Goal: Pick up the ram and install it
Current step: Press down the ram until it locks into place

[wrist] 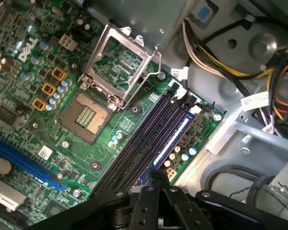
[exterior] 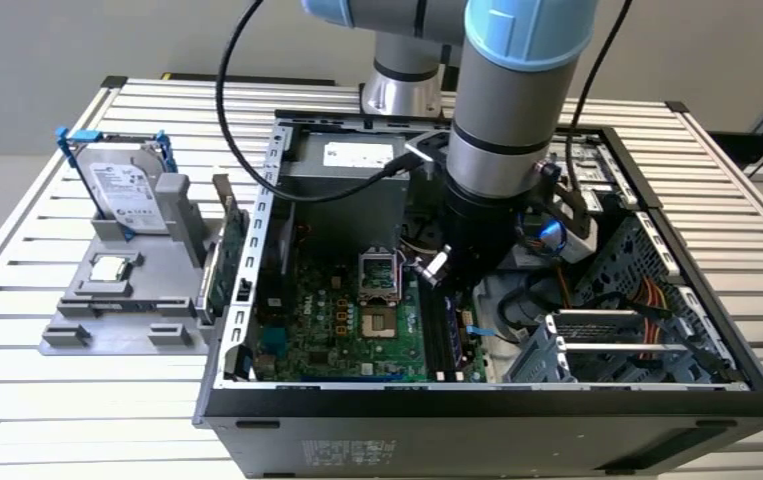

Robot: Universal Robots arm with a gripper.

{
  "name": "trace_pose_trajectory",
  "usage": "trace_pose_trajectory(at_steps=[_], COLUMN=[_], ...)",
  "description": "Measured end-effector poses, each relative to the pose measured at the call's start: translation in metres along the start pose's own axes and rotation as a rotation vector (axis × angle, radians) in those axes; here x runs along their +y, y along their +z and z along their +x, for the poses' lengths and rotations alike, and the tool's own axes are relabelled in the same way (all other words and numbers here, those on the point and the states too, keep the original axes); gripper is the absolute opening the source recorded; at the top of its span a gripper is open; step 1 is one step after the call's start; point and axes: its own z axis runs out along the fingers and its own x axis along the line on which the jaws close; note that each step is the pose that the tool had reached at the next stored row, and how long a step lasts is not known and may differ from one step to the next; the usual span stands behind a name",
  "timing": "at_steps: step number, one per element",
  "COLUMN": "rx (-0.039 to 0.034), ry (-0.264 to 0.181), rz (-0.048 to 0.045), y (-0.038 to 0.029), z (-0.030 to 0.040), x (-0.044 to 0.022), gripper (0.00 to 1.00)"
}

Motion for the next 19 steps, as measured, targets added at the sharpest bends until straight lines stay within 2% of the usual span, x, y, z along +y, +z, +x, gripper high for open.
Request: trace_pose_trajectory(at_steps=[5, 13, 19], rx=[-0.0075, -0.0193, -0.0254], ry=[-0.058, -0.203, -0.313], rz=[-0.0034, -0.0051, -0.0083], y=[0.0011, 0.0016, 0.0023], z=[0.0011, 0.0012, 0.0012], x=[0.0, 0.0, 0.0001], gripper=[0.0, 0.0, 0.0])
